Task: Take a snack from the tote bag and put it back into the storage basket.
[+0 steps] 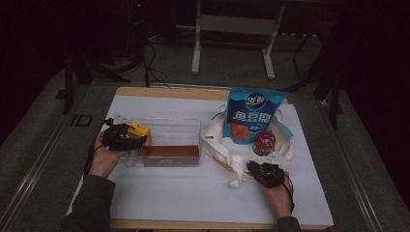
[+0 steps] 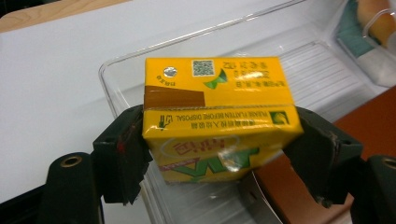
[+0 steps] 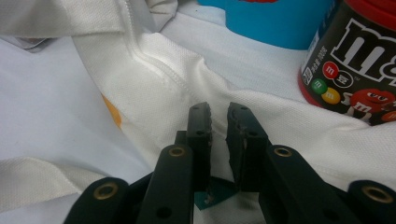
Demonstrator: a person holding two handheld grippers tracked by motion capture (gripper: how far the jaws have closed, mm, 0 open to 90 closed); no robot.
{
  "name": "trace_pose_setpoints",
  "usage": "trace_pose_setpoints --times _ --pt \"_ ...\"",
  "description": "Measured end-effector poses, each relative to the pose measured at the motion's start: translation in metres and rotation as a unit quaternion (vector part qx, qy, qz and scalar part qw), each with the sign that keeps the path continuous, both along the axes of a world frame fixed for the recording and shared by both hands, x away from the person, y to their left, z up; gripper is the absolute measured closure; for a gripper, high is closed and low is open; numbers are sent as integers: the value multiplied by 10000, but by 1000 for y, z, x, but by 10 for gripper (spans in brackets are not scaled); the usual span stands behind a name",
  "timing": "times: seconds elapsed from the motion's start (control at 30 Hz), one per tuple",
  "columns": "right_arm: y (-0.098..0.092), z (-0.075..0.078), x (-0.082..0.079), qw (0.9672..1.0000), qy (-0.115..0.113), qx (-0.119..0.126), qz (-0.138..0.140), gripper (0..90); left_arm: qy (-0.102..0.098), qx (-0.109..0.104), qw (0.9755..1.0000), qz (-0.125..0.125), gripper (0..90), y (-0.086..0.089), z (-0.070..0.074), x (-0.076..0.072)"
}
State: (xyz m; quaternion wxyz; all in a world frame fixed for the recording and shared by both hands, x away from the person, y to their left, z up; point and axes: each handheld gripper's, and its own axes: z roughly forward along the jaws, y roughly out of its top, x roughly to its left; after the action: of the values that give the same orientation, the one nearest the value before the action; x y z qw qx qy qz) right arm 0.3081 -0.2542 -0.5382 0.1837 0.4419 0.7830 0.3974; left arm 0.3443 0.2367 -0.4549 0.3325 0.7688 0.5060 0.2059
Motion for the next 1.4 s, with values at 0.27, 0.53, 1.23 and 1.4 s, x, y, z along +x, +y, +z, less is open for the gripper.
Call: trace_pose_setpoints --times 0.27,0.53,1.23,1.4 --pt "0 0 0 10000 2 3 1 793 44 19 9999 122 253 1 1 -7" --pt "0 0 0 10000 -5 1 1 793 62 1 10000 -2 282 7 4 -18" --pt "0 0 0 10000 8 11 1 792 -87 234 9997 -27 298 5 2 -13" --pt "0 0 0 10000 4 6 0 792 -80 344 9994 51 307 -1 4 -12"
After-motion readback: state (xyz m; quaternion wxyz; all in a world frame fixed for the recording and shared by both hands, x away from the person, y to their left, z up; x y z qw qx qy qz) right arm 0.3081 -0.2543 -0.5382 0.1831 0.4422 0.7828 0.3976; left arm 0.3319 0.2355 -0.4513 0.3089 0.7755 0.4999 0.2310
